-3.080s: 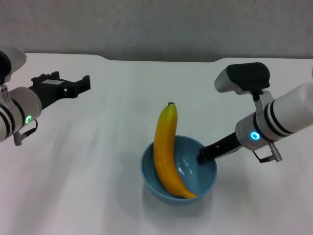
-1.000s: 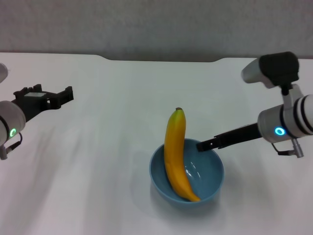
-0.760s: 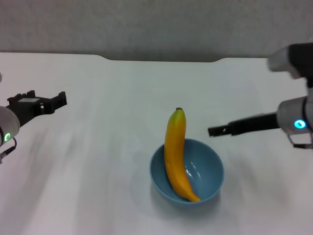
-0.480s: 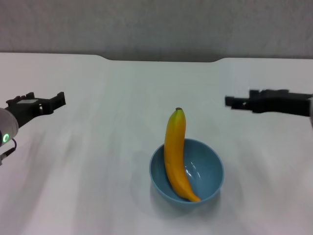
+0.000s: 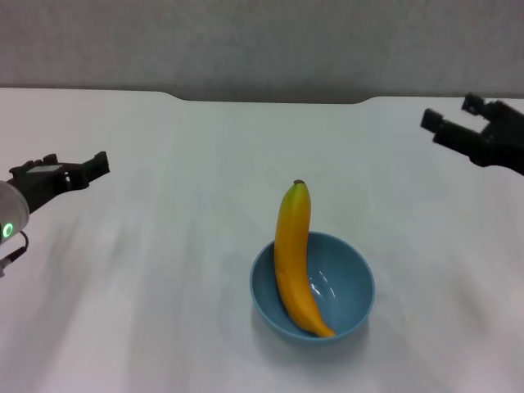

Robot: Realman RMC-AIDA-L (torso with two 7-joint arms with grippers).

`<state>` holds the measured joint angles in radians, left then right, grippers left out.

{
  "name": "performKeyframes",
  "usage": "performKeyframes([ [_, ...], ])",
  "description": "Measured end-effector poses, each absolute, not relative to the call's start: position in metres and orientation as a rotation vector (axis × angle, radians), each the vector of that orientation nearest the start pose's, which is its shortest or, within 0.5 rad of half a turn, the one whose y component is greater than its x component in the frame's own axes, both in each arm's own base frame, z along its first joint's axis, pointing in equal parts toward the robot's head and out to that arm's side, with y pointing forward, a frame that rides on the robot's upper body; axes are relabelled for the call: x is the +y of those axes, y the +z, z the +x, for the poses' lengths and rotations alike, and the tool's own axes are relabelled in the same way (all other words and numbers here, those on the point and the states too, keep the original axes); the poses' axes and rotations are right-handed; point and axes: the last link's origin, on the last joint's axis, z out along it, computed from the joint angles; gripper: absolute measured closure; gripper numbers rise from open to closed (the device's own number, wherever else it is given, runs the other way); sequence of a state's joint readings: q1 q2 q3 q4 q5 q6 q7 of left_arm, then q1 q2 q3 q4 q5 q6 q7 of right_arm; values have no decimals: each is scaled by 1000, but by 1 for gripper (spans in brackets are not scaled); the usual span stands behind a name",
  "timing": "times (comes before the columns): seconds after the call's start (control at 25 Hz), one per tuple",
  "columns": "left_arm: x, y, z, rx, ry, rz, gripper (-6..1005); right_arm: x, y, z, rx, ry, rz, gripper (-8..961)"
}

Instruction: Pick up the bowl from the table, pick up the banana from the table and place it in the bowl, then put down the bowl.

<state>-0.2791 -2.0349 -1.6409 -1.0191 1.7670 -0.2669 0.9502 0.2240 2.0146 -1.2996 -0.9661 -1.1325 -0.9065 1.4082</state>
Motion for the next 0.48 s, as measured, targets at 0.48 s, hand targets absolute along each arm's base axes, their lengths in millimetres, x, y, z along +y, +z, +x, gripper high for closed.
performKeyframes([
  [0.48,386,19,-286,-966,-496,-1838,122,314,58,315,562,1189,-1687,62],
])
